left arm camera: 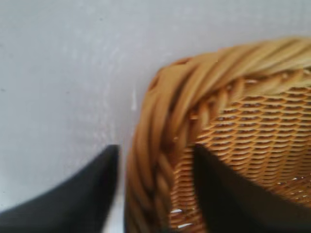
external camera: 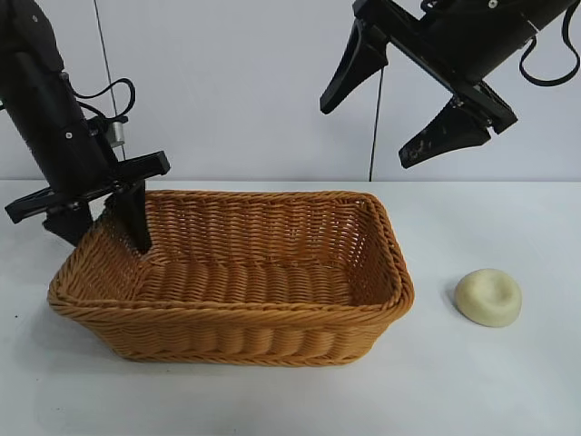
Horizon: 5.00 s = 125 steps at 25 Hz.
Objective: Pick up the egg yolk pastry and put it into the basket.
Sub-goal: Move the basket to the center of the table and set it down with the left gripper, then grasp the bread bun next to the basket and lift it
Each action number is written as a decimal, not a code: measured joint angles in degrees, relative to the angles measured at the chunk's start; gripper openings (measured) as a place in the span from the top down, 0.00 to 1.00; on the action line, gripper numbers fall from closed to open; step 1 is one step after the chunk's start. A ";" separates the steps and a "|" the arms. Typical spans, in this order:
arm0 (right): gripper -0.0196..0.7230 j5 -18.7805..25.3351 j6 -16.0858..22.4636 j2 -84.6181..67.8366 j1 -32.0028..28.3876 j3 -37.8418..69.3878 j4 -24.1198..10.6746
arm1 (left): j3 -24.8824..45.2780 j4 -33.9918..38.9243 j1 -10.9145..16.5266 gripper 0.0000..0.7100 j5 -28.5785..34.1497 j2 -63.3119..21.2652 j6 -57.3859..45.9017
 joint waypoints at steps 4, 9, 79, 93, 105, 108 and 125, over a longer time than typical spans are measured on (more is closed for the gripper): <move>0.05 0.00 0.00 0.00 0.00 0.00 0.00 | 0.00 -0.05 0.00 0.05 0.40 -0.12 -0.11; 0.05 0.00 0.00 0.00 0.00 0.00 0.00 | -0.01 0.20 0.00 0.03 1.38 -3.99 -0.12; 0.05 1.30 0.06 0.00 0.00 0.00 0.00 | 61.81 20.22 7.91 0.02 1.32 -88.07 1.54; 0.05 1.37 0.13 0.00 0.00 0.00 0.00 | 61.94 20.14 7.91 0.02 1.44 -117.46 1.54; 0.05 8.71 6.38 0.00 0.02 -8.00 -16.99 | 61.95 19.68 7.91 0.02 1.51 -126.49 1.49; 0.05 10.53 12.54 0.00 0.02 -9.12 -28.98 | 61.95 19.64 7.91 0.02 1.51 -126.49 1.49; 0.05 15.96 16.40 3.19 -8.58 -9.23 -39.01 | 61.95 19.64 7.91 0.02 1.51 -126.49 1.49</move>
